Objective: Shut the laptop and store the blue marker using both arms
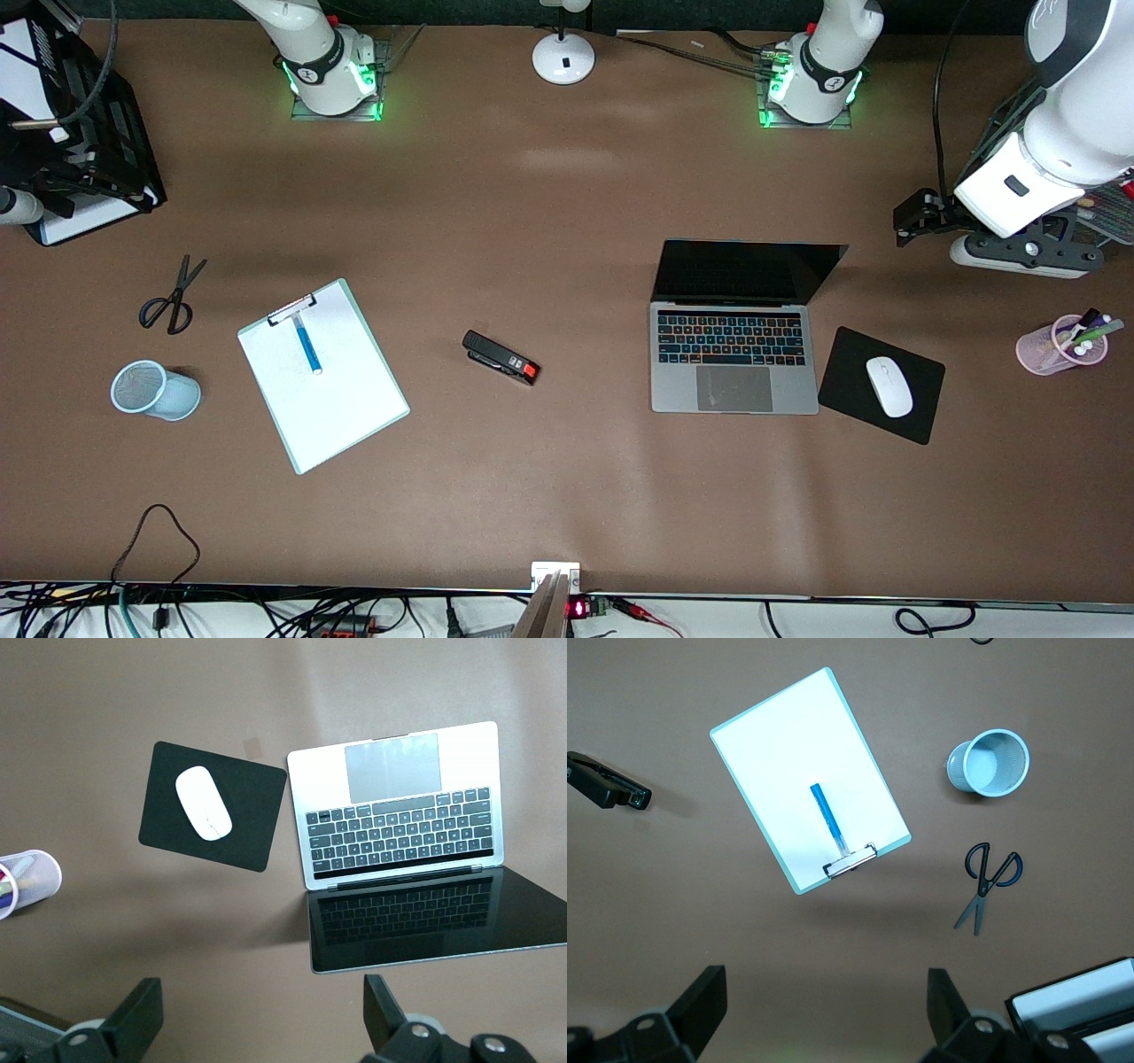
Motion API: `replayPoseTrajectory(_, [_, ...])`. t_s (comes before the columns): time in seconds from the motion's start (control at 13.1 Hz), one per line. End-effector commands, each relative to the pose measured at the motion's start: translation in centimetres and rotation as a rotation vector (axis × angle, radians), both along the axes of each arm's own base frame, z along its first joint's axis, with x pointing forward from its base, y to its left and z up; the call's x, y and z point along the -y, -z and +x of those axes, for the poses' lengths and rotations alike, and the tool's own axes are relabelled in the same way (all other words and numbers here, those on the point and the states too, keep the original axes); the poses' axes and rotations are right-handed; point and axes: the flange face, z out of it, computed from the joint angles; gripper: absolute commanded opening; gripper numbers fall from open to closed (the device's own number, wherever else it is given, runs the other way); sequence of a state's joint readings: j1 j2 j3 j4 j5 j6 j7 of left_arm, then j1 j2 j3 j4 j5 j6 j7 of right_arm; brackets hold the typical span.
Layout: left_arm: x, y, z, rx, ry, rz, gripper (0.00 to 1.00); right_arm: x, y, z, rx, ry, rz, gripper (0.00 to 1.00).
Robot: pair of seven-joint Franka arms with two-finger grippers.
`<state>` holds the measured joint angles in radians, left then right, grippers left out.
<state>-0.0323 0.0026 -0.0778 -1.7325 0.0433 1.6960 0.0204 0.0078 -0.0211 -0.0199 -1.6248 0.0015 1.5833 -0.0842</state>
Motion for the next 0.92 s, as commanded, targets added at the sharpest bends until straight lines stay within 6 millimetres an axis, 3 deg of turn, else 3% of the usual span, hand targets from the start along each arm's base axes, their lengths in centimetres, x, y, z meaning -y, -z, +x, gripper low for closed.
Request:
replayPoseTrajectory(0.0, [-0.3,-0.2,-0.4,-0.001,0.010,0.014,1.00,-0.2,-0.6,-0.4,-0.010,0.003,0.011,1.00])
replayPoseTrajectory(0.46, [0.0,-0.2,-0.5,-0.001,0.014,0.014,1.00,0.0,-0.2,-0.1,-0.010,0.011,0.012,1.00])
replayPoseTrajectory(0.69, [0.0,-0.2,-0.4,0.002,0.014,0.014,1.00,0.1,2.5,0.9,-0.045,0.007,0.007,1.00])
replayPoseTrajectory(0.84, [0.2,-0.5,0.7,0.011,0.011,0.009,1.00,0.2,5.1,1.6,-0.048,-0.032,0.010,1.00])
